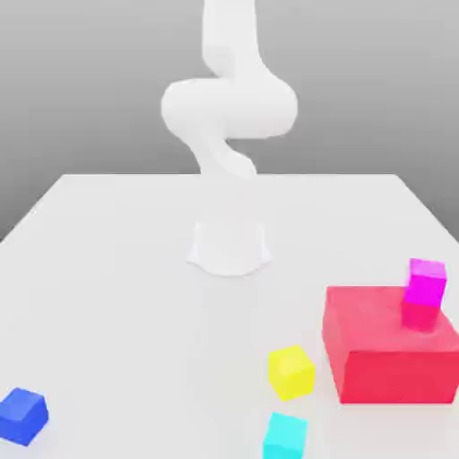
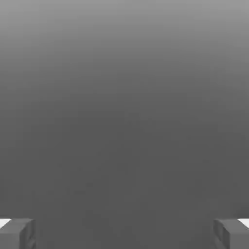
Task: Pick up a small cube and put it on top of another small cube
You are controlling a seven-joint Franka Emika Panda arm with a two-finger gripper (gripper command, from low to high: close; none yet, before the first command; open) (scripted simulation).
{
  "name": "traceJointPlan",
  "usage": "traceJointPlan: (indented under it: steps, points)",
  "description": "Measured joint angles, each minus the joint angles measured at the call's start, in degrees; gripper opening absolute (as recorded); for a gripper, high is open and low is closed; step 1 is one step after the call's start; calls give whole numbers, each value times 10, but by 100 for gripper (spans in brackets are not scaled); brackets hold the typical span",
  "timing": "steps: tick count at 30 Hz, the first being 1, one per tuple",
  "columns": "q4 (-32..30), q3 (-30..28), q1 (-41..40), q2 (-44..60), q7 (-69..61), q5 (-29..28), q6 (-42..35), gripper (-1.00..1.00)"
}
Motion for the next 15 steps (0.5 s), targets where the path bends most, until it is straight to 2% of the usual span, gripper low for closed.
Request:
traceJointPlan:
  steps: [15]
  points:
    - [4,-144,4,315,-141,109,82,0]
